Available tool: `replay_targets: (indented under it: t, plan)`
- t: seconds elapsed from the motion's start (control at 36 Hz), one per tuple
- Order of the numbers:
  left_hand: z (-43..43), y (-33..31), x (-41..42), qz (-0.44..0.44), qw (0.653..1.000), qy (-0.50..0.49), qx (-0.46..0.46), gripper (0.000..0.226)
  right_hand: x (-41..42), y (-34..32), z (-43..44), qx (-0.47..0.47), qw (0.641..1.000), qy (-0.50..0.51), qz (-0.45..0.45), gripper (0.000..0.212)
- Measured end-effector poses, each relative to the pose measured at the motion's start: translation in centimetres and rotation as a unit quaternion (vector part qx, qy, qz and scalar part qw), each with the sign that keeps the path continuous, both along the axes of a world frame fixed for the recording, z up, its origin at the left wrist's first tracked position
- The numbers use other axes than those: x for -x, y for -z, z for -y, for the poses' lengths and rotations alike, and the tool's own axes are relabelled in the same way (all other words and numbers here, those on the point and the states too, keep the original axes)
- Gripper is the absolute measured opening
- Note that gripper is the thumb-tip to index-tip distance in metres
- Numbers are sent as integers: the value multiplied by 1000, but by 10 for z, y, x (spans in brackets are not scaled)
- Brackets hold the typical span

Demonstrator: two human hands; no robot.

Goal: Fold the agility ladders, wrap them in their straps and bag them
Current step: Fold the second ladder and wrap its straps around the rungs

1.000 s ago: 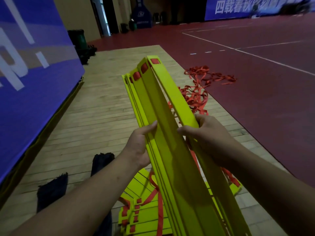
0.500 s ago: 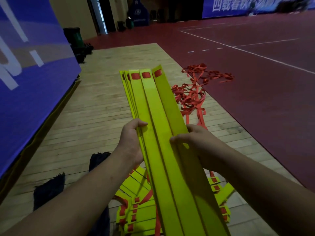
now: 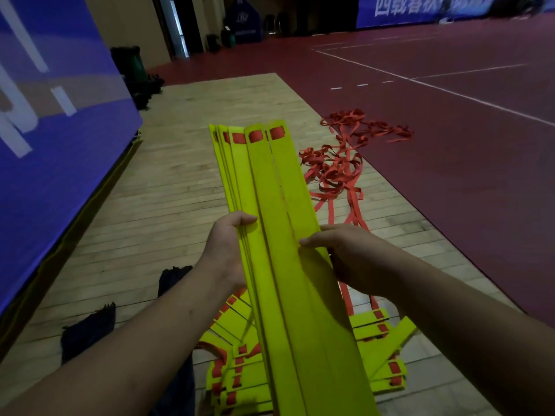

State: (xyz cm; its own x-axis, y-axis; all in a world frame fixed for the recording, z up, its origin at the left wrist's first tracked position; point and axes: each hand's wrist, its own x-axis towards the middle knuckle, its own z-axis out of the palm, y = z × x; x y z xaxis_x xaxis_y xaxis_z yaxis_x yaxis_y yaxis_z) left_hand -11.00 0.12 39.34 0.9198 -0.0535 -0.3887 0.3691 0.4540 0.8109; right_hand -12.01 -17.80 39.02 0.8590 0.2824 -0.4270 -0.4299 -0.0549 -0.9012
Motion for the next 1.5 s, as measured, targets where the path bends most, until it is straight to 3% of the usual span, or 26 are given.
replay_targets:
  t: [0.11, 0.19, 0.31, 0.42, 0.56, 0.67, 0.78, 0.89, 1.08, 1.31, 1.42, 1.5]
  plan:
    - [-3, 0, 0, 7, 1000, 10, 9, 57, 0, -1, 4, -24, 999, -13, 24, 28]
    - [-3, 2, -3, -10, 999, -31, -24, 33, 3, -5, 0, 51, 993, -28, 106, 18]
    - [4, 8, -4, -19, 998, -40, -45, 32, 12, -3, -14, 138, 973, -63, 174, 17]
    - [9, 13, -4, -11, 999, -26, -35, 43, 19, 0, -26, 198, 949, -89, 227, 25]
    - [12, 13, -4, -9, 998, -50, -28, 33, 25, 5, -31, 255, 921, -89, 282, 29]
    - [14, 18, -8, -20, 995, -81, -57, 31, 29, 7, -33, 253, 912, -67, 317, 45]
    - [12, 19, -10, -29, 993, -92, -70, 33, 28, 7, -33, 245, 914, -56, 319, 49]
    - [10, 13, -4, 0, 998, -65, -6, 42, 30, 2, -33, 281, 897, -81, 333, 55]
    - [17, 3, 7, 38, 997, -50, 40, 55, 35, 11, -42, 312, 880, -104, 342, 42]
    - [12, 7, 0, 50, 997, -50, 19, 71, 36, 15, -46, 303, 875, -80, 368, 40]
    - [12, 8, -1, 39, 997, -47, 49, 52, 34, 12, -43, 271, 893, -53, 356, 30]
    - [9, 11, -4, 27, 996, -33, 76, 53, 31, 5, -38, 201, 933, -22, 296, 27]
